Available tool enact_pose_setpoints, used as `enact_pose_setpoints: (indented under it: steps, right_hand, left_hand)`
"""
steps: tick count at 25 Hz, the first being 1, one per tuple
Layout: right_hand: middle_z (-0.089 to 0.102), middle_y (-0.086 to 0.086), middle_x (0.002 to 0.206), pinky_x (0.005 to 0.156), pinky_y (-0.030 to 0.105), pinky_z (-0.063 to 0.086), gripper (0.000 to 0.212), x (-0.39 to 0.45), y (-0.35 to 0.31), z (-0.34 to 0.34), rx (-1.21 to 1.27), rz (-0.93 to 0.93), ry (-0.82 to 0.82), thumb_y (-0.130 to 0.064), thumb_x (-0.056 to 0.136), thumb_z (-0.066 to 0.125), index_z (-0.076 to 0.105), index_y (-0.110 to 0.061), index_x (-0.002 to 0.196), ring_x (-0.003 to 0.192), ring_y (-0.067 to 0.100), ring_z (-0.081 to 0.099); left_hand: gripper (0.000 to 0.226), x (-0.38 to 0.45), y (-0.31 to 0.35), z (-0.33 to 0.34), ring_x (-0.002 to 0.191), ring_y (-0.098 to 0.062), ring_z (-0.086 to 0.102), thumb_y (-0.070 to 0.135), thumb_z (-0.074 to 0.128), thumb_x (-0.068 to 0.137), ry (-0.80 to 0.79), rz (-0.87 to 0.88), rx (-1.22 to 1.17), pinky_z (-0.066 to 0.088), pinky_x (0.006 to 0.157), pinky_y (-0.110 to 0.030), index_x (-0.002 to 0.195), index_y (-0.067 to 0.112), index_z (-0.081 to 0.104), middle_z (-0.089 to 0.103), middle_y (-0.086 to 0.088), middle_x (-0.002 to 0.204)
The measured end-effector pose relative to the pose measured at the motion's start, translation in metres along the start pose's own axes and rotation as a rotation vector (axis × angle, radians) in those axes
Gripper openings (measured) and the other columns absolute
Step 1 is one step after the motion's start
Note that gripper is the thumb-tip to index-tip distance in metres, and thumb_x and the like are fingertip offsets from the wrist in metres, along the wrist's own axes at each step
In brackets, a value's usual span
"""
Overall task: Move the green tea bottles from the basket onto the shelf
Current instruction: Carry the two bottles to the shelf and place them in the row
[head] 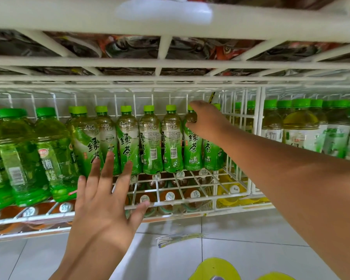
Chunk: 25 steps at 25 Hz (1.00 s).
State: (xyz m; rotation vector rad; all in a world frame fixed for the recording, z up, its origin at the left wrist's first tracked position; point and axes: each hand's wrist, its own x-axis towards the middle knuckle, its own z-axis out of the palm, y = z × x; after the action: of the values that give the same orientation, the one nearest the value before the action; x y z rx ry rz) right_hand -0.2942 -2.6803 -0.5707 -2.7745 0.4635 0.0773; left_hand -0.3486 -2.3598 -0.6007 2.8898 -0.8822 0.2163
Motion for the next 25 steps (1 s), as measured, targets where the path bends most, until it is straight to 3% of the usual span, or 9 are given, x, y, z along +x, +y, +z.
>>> enact_pose_setpoints:
  steps: [4, 6, 9, 13, 16, 19, 25]
  right_hand:
    - [0.023, 0.008, 0.168, 0.12, 0.029, 0.022, 0.077, -0.008, 0.0, -0.006, -0.027, -0.046, -0.055, -0.029, 0.097, 0.067, 0.027, -0.01, 0.16, 0.152, 0.026, 0.027]
    - [0.027, 0.01, 0.165, 0.12, 0.028, 0.021, 0.068, -0.025, 0.0, -0.003, 0.062, -0.036, 0.055, -0.028, 0.099, 0.063, 0.034, -0.01, 0.158, 0.151, 0.025, 0.029]
    - [0.038, 0.015, 0.157, 0.12, 0.037, 0.035, 0.058, -0.06, 0.005, 0.016, 0.025, 0.094, 0.267, -0.028, 0.099, 0.062, 0.044, -0.006, 0.15, 0.147, 0.029, 0.037]
    - [0.023, 0.016, 0.163, 0.114, 0.046, 0.043, 0.075, -0.076, 0.01, 0.03, -0.234, 0.142, 0.198, -0.001, 0.089, 0.064, 0.032, -0.008, 0.157, 0.151, 0.033, 0.024]
    - [0.01, 0.013, 0.169, 0.12, 0.042, 0.035, 0.094, -0.076, 0.014, 0.028, -0.251, 0.127, 0.157, 0.019, 0.081, 0.056, 0.018, -0.009, 0.162, 0.157, 0.03, 0.008]
    - [-0.007, 0.008, 0.171, 0.122, 0.036, 0.029, 0.104, -0.074, 0.017, 0.028, -0.219, 0.163, 0.092, 0.025, 0.079, 0.052, 0.003, -0.012, 0.164, 0.158, 0.027, -0.003]
    - [-0.009, 0.003, 0.172, 0.11, 0.039, 0.048, 0.103, -0.052, 0.019, 0.026, -0.121, 0.216, 0.035, 0.024, 0.08, 0.049, 0.003, -0.016, 0.164, 0.157, 0.026, 0.014]
  left_hand:
    - [0.082, 0.0, 0.008, -0.002, 0.146, -0.041, 0.027, 0.07, 0.039, 0.081, -0.004, -0.012, -0.011, 0.015, 0.114, -0.055, 0.146, 0.021, 0.05, 0.031, -0.013, 0.161]
    - [0.083, 0.002, 0.011, -0.004, 0.147, -0.041, 0.026, 0.071, 0.038, 0.081, -0.013, -0.013, -0.021, 0.015, 0.115, -0.056, 0.146, 0.021, 0.05, 0.031, -0.013, 0.161]
    - [0.084, 0.008, 0.012, -0.009, 0.148, -0.038, 0.022, 0.072, 0.037, 0.08, -0.046, -0.018, -0.009, 0.014, 0.116, -0.055, 0.149, 0.025, 0.046, 0.027, -0.009, 0.163]
    - [0.084, 0.008, 0.009, -0.015, 0.15, -0.039, 0.02, 0.071, 0.037, 0.08, -0.053, -0.021, -0.018, 0.014, 0.117, -0.055, 0.151, 0.027, 0.042, 0.024, -0.009, 0.164]
    - [0.082, 0.005, 0.007, -0.014, 0.15, -0.039, 0.02, 0.069, 0.038, 0.081, -0.053, -0.005, -0.043, 0.015, 0.117, -0.057, 0.15, 0.025, 0.044, 0.024, -0.01, 0.164]
    - [0.082, 0.004, 0.006, -0.011, 0.148, -0.041, 0.022, 0.068, 0.039, 0.08, -0.058, -0.003, -0.057, 0.017, 0.116, -0.059, 0.149, 0.024, 0.045, 0.026, -0.011, 0.163]
    - [0.083, 0.004, 0.004, -0.007, 0.148, -0.041, 0.023, 0.069, 0.04, 0.08, -0.085, 0.002, -0.064, 0.017, 0.116, -0.059, 0.149, 0.023, 0.046, 0.027, -0.011, 0.162]
